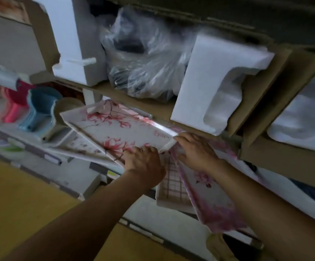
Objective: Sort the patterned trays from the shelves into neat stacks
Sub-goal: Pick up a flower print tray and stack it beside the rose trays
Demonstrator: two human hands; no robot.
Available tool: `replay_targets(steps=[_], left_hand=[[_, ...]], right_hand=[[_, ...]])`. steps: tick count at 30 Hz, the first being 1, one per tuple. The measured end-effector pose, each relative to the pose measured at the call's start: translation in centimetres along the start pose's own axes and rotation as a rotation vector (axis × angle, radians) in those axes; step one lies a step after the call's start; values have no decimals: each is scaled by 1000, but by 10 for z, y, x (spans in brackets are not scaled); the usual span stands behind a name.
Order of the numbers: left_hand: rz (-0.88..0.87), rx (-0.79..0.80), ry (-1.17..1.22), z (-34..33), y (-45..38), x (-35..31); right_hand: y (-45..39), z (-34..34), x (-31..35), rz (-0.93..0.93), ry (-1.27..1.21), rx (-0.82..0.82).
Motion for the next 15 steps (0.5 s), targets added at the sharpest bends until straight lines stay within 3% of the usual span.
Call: replay_targets(steps=[3,8,15], left_hand=[[72,-17,-79,-12,-4,-13],[100,-21,-235,-18,-13,-23],[112,-45,-204,-38,-24,-22]], right_hand=[[-14,-23,-18,39,-12,60],[-37,-41,-25,139,-26,-25],[-56,-58,-24,287,-64,-28]])
Point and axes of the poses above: each hand's wrist, its own y-axis away from the middle knuckle, its own z-axis out of the back of the hand, x = y × z, the point moved 5 cm from there along -y, towards the middle knuckle, and after that the axes turned 8 degrees about -x, right-handed, at the moved point
